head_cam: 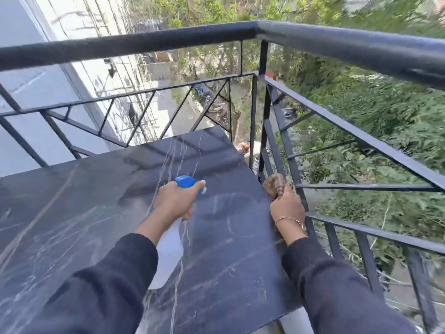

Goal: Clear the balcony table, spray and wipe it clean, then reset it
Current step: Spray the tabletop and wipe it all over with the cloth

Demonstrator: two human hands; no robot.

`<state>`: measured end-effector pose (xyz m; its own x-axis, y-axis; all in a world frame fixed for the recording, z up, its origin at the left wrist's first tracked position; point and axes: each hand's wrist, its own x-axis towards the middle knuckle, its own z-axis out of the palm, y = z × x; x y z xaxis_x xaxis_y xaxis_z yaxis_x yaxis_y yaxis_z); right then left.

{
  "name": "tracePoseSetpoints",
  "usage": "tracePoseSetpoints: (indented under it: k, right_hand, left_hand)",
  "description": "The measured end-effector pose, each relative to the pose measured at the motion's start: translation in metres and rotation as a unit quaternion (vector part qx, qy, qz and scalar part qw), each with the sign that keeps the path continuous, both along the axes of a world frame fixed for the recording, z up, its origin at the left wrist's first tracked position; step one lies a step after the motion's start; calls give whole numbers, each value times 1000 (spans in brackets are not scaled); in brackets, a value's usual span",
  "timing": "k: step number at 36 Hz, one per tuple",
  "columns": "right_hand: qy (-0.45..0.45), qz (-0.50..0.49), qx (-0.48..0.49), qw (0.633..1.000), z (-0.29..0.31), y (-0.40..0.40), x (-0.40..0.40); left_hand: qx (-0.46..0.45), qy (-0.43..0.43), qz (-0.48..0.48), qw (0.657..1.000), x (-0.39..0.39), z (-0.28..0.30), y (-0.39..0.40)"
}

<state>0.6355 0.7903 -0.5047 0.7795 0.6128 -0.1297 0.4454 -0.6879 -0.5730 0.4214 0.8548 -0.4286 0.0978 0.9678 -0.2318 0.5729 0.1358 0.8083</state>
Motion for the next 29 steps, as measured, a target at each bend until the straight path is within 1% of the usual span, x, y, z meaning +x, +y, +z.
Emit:
tracePoseSetpoints:
  k: [2, 5, 6, 10, 13, 16, 18, 21, 25, 29]
  right_hand:
    - [-6, 3, 4, 1000, 1, -1, 0]
    - [-30, 10, 13, 999, 2, -3, -2]
    - [-38, 12, 14, 999, 2, -3, -4]
    - [-73, 22, 7, 997, 2, -4, -7]
    - [-113, 31, -6, 993, 0, -4, -8]
    - [-171, 53, -4, 984, -1, -3, -12]
    - [-229, 82, 13, 970, -3, -2, -17]
    - [-306, 88, 23, 948, -6, 1, -24]
    - [-300, 122, 14, 946, -3, 10, -34]
    - [-246, 194, -49, 948, 6, 31, -69]
  left_hand:
    - [-13, -2, 7, 1000, -7, 3, 0]
    - [-20, 24, 21, 999, -21, 4, 0]
    - [-14, 37, 32, 999, -27, 2, 0]
    - [18, 144, 68, 987, -53, -3, 2]
    - [21, 176, 83, 981, -71, -3, 3]
    - [24, 167, 102, 980, -86, -4, 4]
    - [28, 135, 120, 983, -92, -4, 5]
    - [36, 106, 141, 984, -101, -6, 8]
    - [45, 99, 150, 983, -106, -9, 10]
    - [47, 69, 154, 985, -110, -12, 13]
